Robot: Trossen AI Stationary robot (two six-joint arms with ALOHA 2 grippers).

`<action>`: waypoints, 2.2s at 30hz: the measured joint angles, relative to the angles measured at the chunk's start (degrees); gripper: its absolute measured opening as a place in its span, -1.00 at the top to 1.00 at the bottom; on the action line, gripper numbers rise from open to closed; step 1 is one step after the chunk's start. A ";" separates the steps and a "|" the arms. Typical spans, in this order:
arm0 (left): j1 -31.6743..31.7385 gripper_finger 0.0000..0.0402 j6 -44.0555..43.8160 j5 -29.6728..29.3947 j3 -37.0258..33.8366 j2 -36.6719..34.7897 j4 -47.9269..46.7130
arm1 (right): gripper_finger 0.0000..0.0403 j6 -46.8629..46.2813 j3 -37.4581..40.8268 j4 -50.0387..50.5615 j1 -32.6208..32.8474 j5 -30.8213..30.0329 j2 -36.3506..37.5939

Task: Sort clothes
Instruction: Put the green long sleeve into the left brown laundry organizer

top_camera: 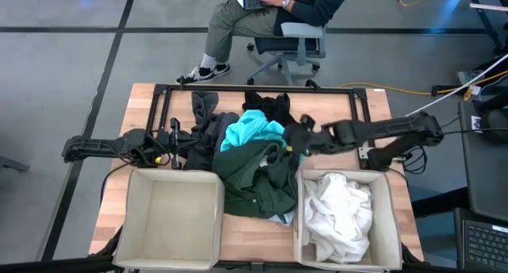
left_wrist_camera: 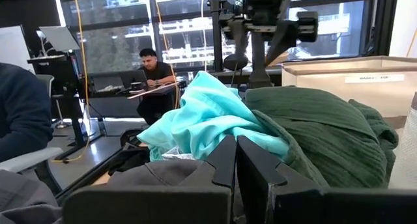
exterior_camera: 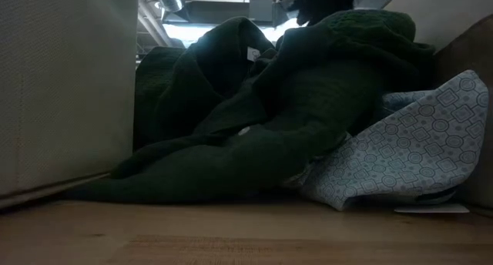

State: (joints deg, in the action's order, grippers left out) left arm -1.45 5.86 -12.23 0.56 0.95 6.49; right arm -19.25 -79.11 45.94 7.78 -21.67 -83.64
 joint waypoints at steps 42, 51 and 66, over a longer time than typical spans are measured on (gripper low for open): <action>0.00 0.10 0.74 -4.92 32.94 41.81 5.49 | -0.28 21.51 14.40 -17.72 -2.94 6.66 6.06; -1.54 -0.05 -5.82 -4.96 58.10 69.30 -14.50 | -0.28 12.20 14.40 -3.38 -2.94 4.10 18.43; -6.48 -0.05 -14.88 -4.94 80.94 94.82 -34.59 | -0.28 6.34 29.66 -9.72 -2.89 6.95 31.04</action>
State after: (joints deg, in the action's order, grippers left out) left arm -7.93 -9.02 -17.17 81.49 95.77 -28.10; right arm -12.91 -49.45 36.22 4.89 -14.72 -52.60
